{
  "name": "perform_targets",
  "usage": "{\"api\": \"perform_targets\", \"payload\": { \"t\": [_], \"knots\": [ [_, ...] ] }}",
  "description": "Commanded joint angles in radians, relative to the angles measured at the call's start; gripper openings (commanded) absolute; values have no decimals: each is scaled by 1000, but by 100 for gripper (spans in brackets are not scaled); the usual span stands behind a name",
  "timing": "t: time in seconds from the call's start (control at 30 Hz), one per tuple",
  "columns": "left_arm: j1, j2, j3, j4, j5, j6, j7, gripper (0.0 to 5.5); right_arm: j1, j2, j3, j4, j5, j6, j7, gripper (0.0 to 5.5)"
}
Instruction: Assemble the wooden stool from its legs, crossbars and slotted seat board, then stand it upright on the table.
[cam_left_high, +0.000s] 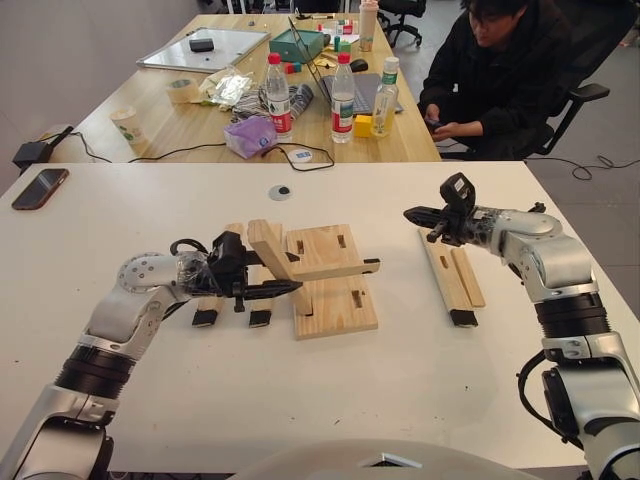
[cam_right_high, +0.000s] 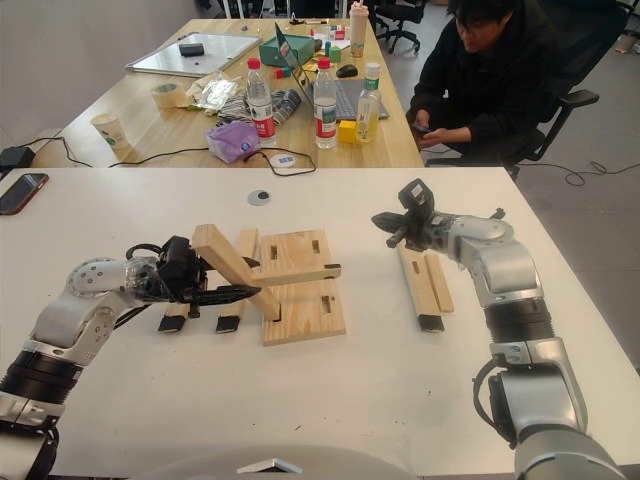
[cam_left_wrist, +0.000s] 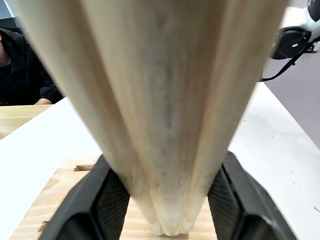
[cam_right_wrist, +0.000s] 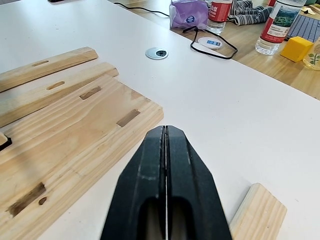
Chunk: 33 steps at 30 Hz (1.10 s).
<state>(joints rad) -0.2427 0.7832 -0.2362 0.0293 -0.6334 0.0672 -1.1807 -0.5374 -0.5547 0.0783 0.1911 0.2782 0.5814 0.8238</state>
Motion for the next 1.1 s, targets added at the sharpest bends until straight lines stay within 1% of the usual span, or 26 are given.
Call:
{"api": "perform_targets", "payload": {
  "t": [0.03,0.17,0.23,0.27,0.33,0.37,0.47,0.53,0.6,0.7,0.77,0.8,0.83,0.93,1.0,1.07,1.1],
  "knots": [
    [148,103,-328,58,417,302,85,203,34,51,-15,-57,26,15,-29,0],
    [162,105,-356,21,413,289,119,203,43,53,-19,-59,28,17,-33,0],
    [162,86,-330,18,376,253,139,203,45,54,-22,-59,29,18,-37,0],
    [158,74,-311,21,353,239,149,239,48,55,-24,-62,30,19,-41,0],
    [153,58,-272,14,313,238,160,258,50,56,-25,-64,33,19,-46,0],
    [154,49,-249,3,304,248,163,279,50,58,-26,-65,33,20,-48,0],
    [164,38,-185,-30,285,256,176,318,58,61,-30,-79,37,26,-56,0],
    [178,42,-141,-50,280,267,189,318,62,64,-35,-84,37,29,-58,0],
    [200,46,-91,-71,269,281,206,318,65,65,-37,-90,38,31,-61,0],
    [251,72,47,-146,228,326,254,318,70,64,-43,-96,41,34,-62,0],
    [260,58,181,-201,167,385,318,318,83,63,-50,-103,42,33,-69,0],
    [252,36,244,-228,131,405,353,300,91,63,-53,-109,42,34,-73,0],
    [224,-4,316,-263,59,426,395,294,100,65,-57,-117,43,35,-80,0],
    [135,-124,450,-416,-210,466,476,253,113,76,-66,-127,44,34,-102,0],
    [64,-183,491,-507,-426,491,536,220,111,84,-68,-121,42,28,-114,0],
    [7,-208,509,-565,-610,513,606,182,110,90,-68,-118,41,24,-123,0],
    [-17,-208,513,-590,-692,525,647,172,110,92,-68,-116,41,21,-126,0]
  ]
}}
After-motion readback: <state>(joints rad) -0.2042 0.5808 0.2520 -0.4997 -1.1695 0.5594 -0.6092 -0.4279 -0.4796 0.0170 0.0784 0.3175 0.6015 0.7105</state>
